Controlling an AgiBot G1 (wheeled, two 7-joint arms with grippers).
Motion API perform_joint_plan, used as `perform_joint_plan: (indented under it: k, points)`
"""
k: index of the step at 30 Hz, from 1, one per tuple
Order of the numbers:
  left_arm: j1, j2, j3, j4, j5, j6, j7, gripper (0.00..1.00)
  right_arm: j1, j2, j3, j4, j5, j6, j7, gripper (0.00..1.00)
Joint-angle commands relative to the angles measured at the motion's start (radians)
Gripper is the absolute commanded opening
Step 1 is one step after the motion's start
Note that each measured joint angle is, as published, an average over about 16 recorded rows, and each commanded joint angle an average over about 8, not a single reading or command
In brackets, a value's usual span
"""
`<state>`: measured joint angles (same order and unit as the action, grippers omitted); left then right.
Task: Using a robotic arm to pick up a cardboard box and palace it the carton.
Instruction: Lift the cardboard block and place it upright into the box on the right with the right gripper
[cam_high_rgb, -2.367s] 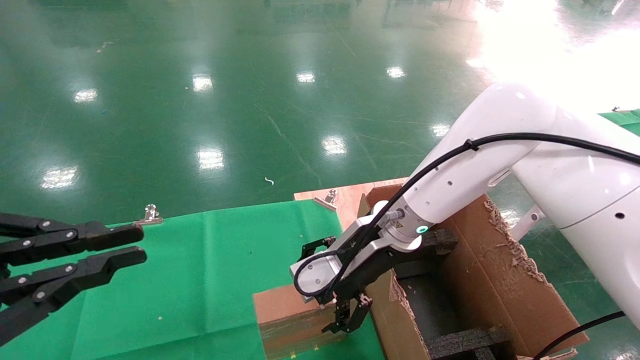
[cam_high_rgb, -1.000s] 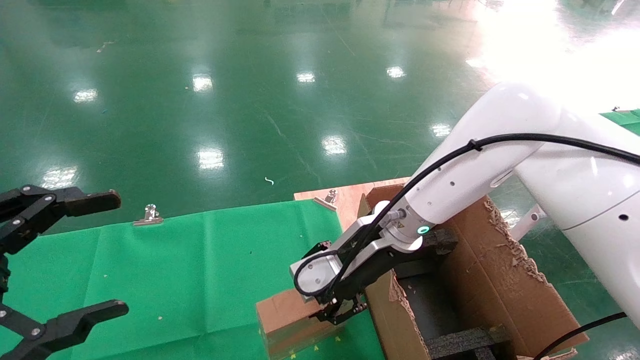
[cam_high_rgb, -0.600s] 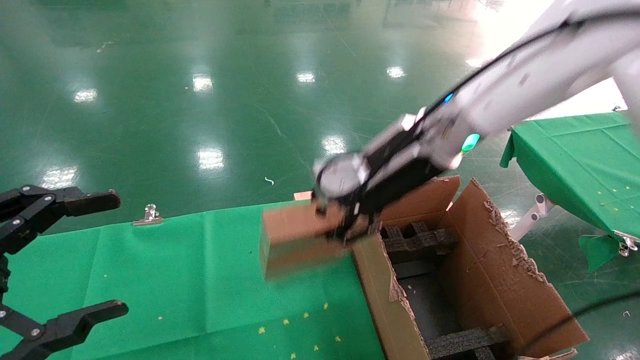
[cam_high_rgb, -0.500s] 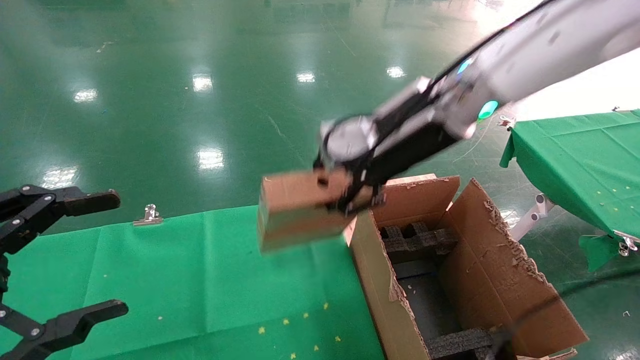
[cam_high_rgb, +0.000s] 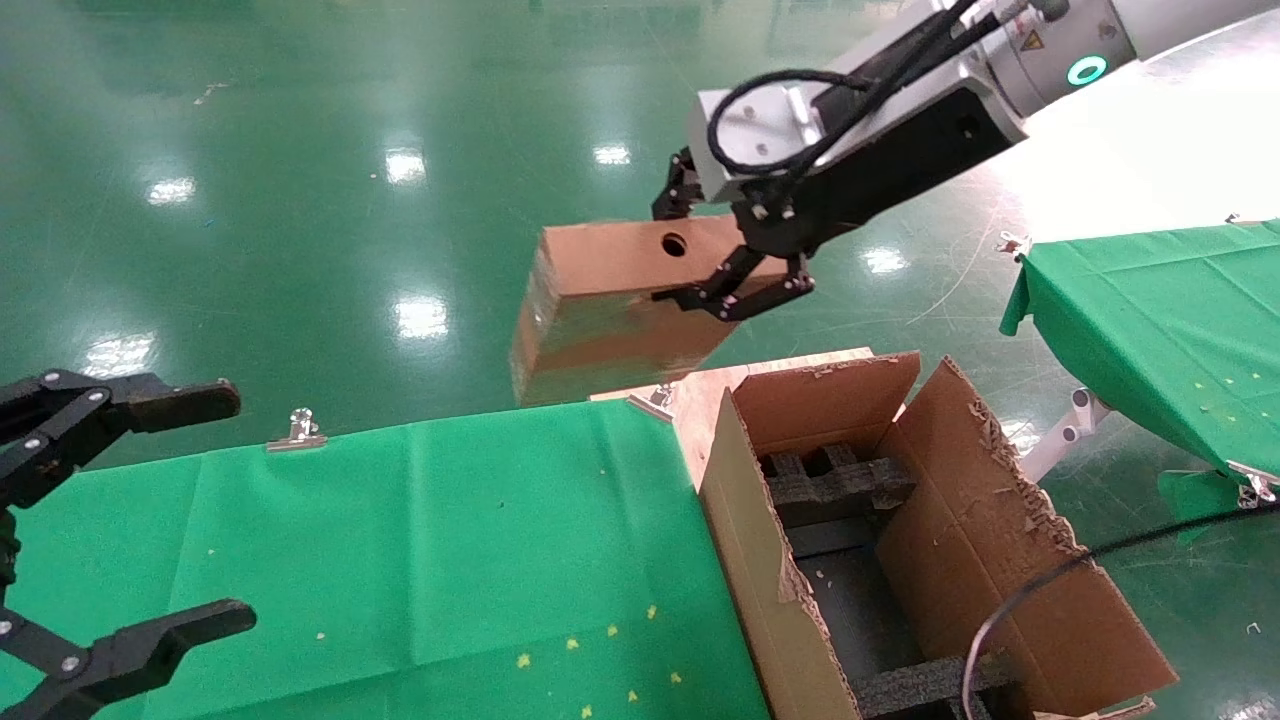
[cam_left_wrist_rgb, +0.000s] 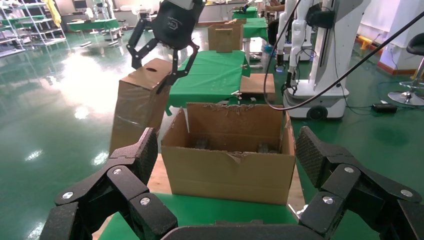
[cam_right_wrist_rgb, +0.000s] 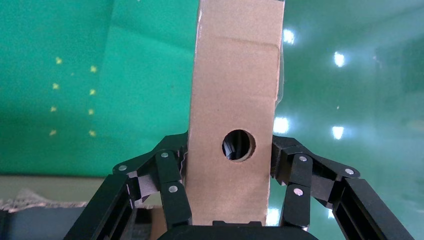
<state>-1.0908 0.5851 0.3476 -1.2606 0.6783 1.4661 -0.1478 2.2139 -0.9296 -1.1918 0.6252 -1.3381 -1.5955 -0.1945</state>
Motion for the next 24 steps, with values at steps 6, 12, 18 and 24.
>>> perform_joint_plan:
  k: [6, 12, 18, 24]
  points:
    - [0.0, 0.0, 0.0, 0.0, 0.0, 0.0, 0.0, 1.0, 0.056, 0.045, -0.107, -0.067, 0.027, -0.002, -0.056, 0.0]
    - [0.0, 0.0, 0.0, 0.0, 0.0, 0.0, 0.0, 1.0, 0.112, 0.112, -0.211, -0.112, 0.026, -0.003, -0.085, 0.0]
    - [0.0, 0.0, 0.0, 0.0, 0.0, 0.0, 0.0, 1.0, 0.158, 0.179, -0.315, -0.138, 0.034, -0.005, -0.093, 0.0]
    - [0.0, 0.0, 0.0, 0.0, 0.0, 0.0, 0.0, 1.0, 0.178, 0.242, -0.415, -0.139, 0.067, -0.005, -0.085, 0.0]
